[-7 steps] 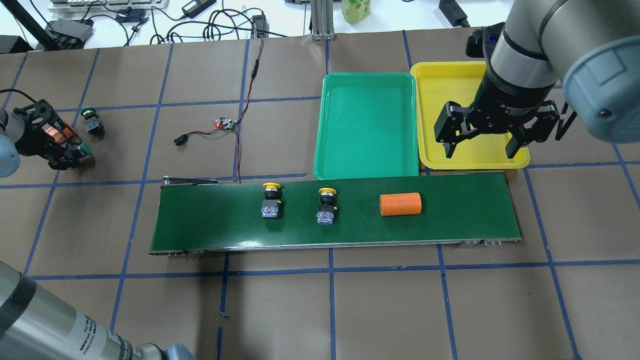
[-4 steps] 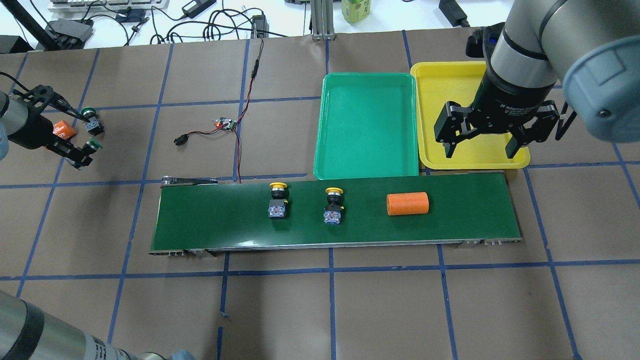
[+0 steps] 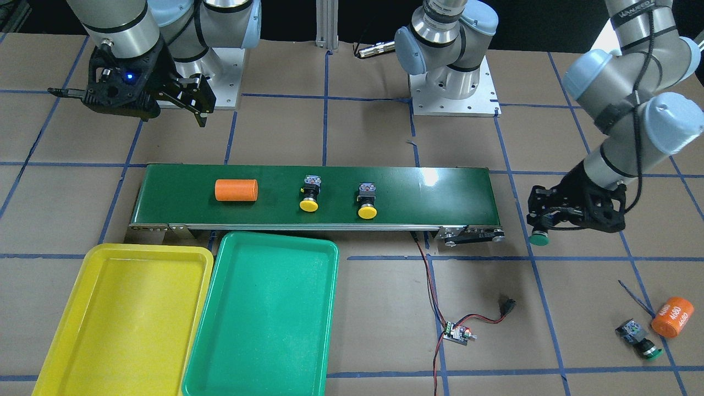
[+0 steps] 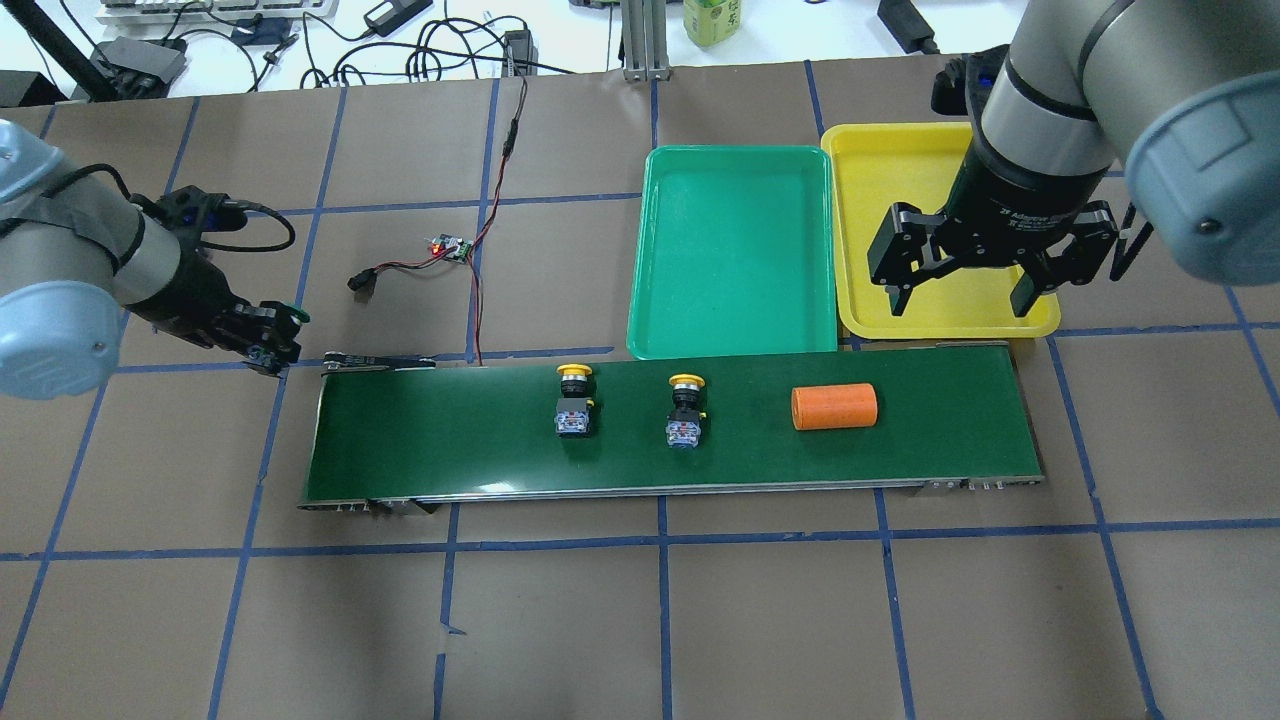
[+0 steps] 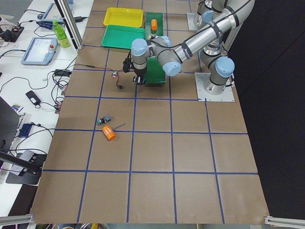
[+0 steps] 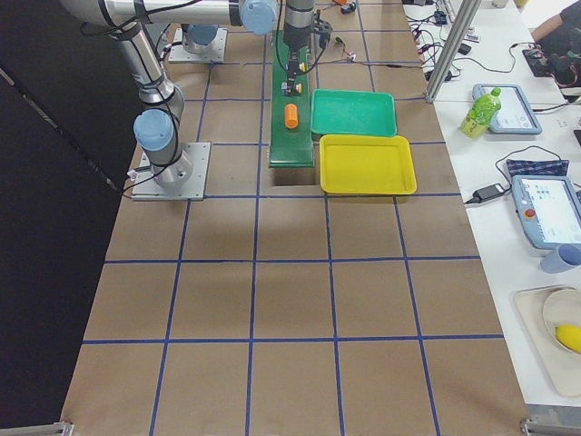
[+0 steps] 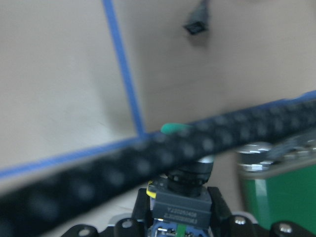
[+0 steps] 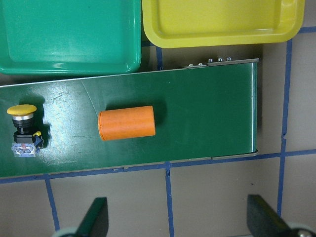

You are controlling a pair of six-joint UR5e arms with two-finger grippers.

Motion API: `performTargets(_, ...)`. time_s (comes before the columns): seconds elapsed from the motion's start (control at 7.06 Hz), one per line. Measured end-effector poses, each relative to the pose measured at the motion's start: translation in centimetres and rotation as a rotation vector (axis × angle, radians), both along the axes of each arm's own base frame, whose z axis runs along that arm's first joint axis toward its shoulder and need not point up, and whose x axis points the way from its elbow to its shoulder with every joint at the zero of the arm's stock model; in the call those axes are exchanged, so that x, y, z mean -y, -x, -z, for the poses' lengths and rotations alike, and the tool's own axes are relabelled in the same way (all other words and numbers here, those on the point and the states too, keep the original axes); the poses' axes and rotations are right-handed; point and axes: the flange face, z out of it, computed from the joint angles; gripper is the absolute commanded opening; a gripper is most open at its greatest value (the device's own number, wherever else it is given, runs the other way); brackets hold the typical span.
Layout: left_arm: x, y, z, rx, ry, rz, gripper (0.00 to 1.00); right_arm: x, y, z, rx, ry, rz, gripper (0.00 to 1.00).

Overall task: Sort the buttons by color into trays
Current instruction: 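Place the green-capped button on the conveyor belt, open left gripper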

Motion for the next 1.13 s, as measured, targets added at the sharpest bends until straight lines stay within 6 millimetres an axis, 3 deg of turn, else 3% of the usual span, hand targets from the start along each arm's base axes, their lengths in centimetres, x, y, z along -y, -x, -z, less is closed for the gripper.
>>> performTargets(0.14,-1.6,4.3,0.0,0.001,-0.015,-0.066,0.02,0.0,0.0,0.0,0.0,0.0,0.0,1.0)
performTargets(0.43,-3.7,9.4,0.8,0.001,-0.059,-0.192,0.03,-0.1,0.0,0.2,0.0,-0.005,0.0,1.0)
performTargets(0.57,-4.5,11.8,1.7,0.004,-0.087,-0.209,0.26,-0.3,0.0,0.7,-0.001,-0.014,0.0,1.0)
performTargets(0.71,-5.2,13.6,2.4,0.02,-0.108,-0.208,0.79,-0.4,0.0,1.0,-0.001,-0.02,0.001,1.0)
performTargets(0.85,-5.7,14.5,3.2,0.052,-0.127,-0.215,1.0,-0.4,0.0,1.2,-0.001,-0.021,0.001,1.0)
performTargets(1.13,-5.9,14.9,3.4,0.092,-0.129,-0.232,1.0,-0.4,0.0,1.3,-0.003,-0.022,0.001,1.0)
